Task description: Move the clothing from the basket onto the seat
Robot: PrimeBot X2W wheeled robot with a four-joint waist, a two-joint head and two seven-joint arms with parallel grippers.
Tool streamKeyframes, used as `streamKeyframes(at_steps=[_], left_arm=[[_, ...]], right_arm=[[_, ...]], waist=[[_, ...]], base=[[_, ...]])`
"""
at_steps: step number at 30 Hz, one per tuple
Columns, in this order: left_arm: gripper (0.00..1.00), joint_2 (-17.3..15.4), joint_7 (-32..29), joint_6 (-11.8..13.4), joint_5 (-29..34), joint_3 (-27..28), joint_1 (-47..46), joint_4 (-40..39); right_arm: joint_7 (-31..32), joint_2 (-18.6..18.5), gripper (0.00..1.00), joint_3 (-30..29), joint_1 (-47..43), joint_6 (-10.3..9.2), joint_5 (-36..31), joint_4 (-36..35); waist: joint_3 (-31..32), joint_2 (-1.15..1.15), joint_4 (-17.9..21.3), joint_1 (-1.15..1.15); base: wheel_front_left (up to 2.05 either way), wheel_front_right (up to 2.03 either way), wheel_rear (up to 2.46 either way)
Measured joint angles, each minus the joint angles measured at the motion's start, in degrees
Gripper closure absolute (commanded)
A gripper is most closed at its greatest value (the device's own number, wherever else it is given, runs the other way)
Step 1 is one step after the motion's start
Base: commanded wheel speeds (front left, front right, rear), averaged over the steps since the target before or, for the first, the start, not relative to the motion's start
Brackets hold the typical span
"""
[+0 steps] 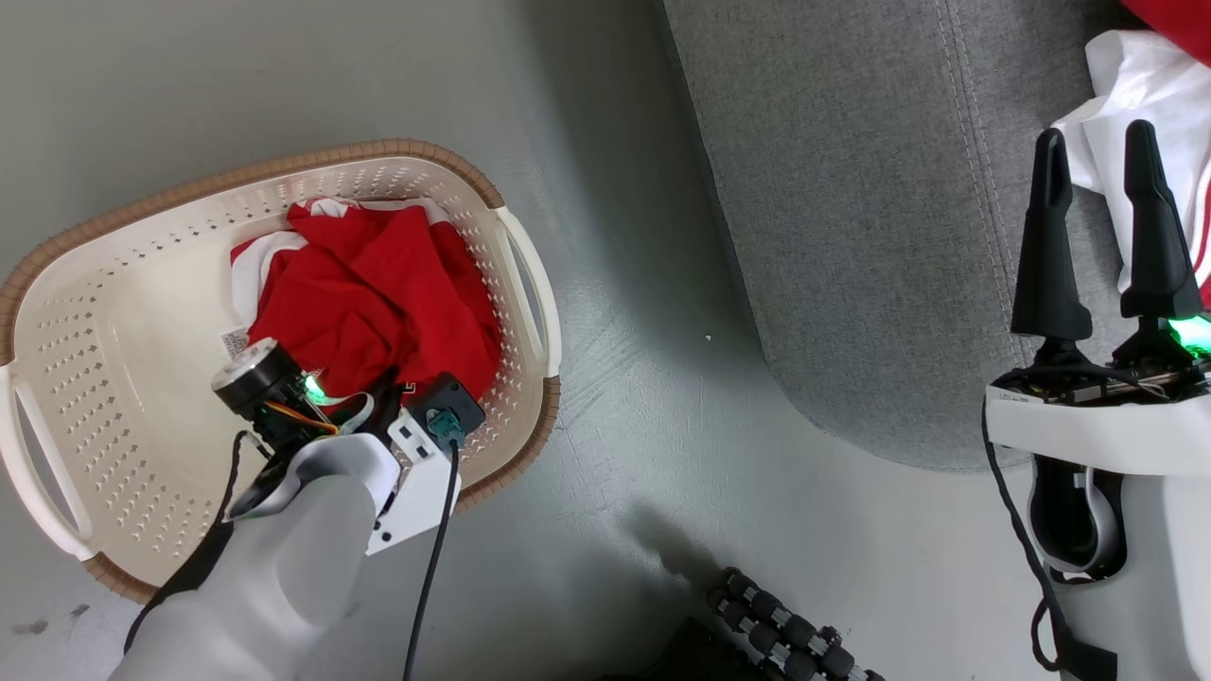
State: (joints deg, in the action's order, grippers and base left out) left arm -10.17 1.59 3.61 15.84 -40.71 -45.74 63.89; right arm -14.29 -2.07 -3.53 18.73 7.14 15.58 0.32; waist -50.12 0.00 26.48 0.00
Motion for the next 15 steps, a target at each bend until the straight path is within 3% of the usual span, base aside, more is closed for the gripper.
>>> streamKeyframes(at_steps=[15], left_arm=[[1.0,-0.48,1.93,1.02,0.23,-0.34,-1.64,0.26]], right_arm=[[0.0,-0.01,0.0,1.53,1.93,0.0,0.51,0.73]], waist=[[1.22,0.0,-0.82,0.0]], base=[[0.0,0.0,0.0]])
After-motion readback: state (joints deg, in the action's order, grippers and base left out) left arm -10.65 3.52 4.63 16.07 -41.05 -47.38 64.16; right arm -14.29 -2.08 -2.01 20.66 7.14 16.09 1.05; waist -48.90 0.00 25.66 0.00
